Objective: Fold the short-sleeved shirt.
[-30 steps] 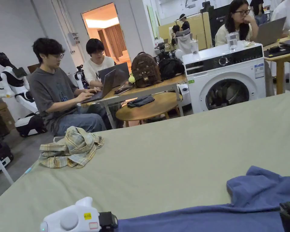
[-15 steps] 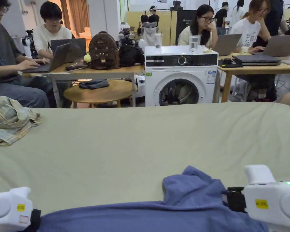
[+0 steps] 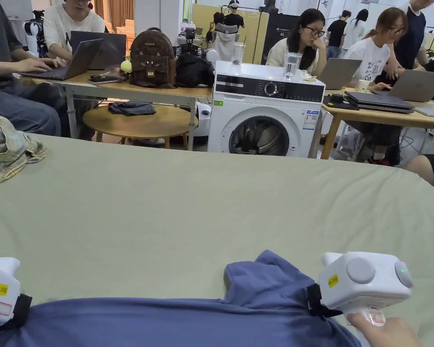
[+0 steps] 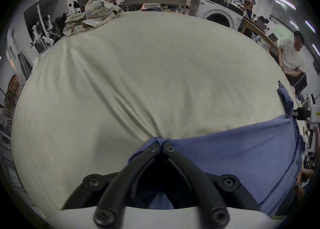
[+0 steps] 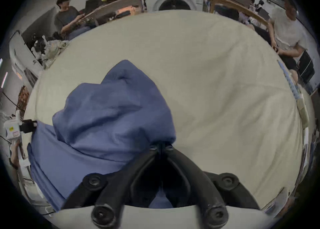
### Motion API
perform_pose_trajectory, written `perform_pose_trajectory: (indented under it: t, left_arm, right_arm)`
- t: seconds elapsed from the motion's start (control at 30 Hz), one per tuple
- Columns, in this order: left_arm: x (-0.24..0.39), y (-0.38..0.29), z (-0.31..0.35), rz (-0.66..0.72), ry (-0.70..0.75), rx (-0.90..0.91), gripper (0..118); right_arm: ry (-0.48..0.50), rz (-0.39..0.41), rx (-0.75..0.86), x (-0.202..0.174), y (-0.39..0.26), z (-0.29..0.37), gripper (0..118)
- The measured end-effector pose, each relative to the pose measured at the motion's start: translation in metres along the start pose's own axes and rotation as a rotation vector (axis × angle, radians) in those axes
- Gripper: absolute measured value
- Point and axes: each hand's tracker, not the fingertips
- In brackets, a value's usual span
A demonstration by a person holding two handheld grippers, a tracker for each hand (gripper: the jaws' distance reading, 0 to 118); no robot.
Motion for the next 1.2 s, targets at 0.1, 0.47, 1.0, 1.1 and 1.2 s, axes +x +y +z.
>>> perform_pose_trajectory:
  t: [0.1,0.47,1.0,1.1,1.2]
  left_arm:
    - [-0.001,0.001,0.002,0.012,0.002,0.003,0]
    - [-0.015,-0.079,0.158,-0.078,-0.151,0.377,0]
    - [-0.032,-0.244,0.153,0.044,-0.221,0.197,1]
    - [-0.024,-0.244,0.16,0.031,-0.199,0.265,63]
    - [-0.006,-0.235,0.177,-0.073,-0.145,0.364,64]
  right_arm:
    - [-0.007,0.019,0.014,-0.001,0.0,0.002,0]
    - [0.048,0.053,0.305,0.01,-0.087,0.14,0]
    - [0.007,0.029,0.224,0.021,-0.298,0.169,1]
    - [-0.027,0.049,0.274,0.022,-0.302,0.168,46]
    - [-0.04,0.076,0.35,0.014,-0.299,0.182,48]
